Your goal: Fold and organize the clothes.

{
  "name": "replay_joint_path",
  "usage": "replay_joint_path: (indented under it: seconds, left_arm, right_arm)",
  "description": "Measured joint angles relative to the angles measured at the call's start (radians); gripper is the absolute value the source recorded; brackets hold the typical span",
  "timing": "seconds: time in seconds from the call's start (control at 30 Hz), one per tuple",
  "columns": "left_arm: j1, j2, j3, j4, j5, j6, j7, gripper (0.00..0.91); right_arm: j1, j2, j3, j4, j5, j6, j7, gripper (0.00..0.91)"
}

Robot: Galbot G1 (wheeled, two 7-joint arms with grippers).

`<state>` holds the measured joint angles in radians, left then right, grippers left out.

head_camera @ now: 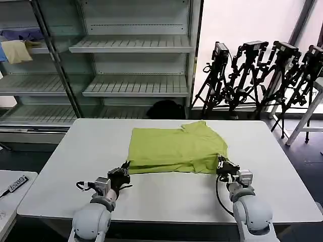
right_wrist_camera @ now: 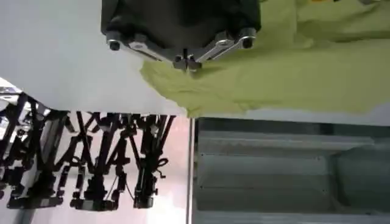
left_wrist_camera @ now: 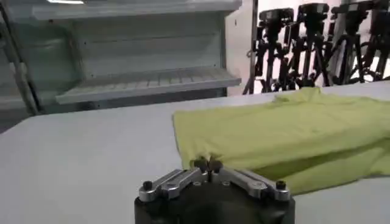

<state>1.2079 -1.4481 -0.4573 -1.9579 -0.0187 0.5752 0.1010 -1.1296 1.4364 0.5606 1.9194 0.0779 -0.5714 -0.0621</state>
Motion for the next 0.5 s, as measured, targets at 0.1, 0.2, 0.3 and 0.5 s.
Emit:
replay_joint_path:
  seconds: [0.1, 0.2, 0.3, 0.5]
  left_arm:
    - [-0.012, 0.000, 0.001, 0.014, 0.010, 0.000, 0.000, 0.000]
    - [-0.021, 0.001, 0.005, 0.025, 0.019, -0.003, 0.001, 0.846]
    - [-0.026, 0.000, 0.008, 0.033, 0.026, -0.005, 0.000, 0.907]
    - [-0.032, -0.002, 0.008, 0.037, 0.035, -0.018, -0.003, 0.907]
  right_arm:
    - [0.013, 0.001, -0.001, -0.015, -0.007, 0.000, -0.001, 0.000]
    - [0.026, 0.003, -0.003, -0.027, -0.016, -0.001, 0.000, 0.071]
    - [0.035, 0.005, -0.004, -0.038, -0.026, 0.002, 0.001, 0.907]
    - [0.053, 0.006, -0.004, -0.053, -0.038, 0.009, 0.007, 0.907]
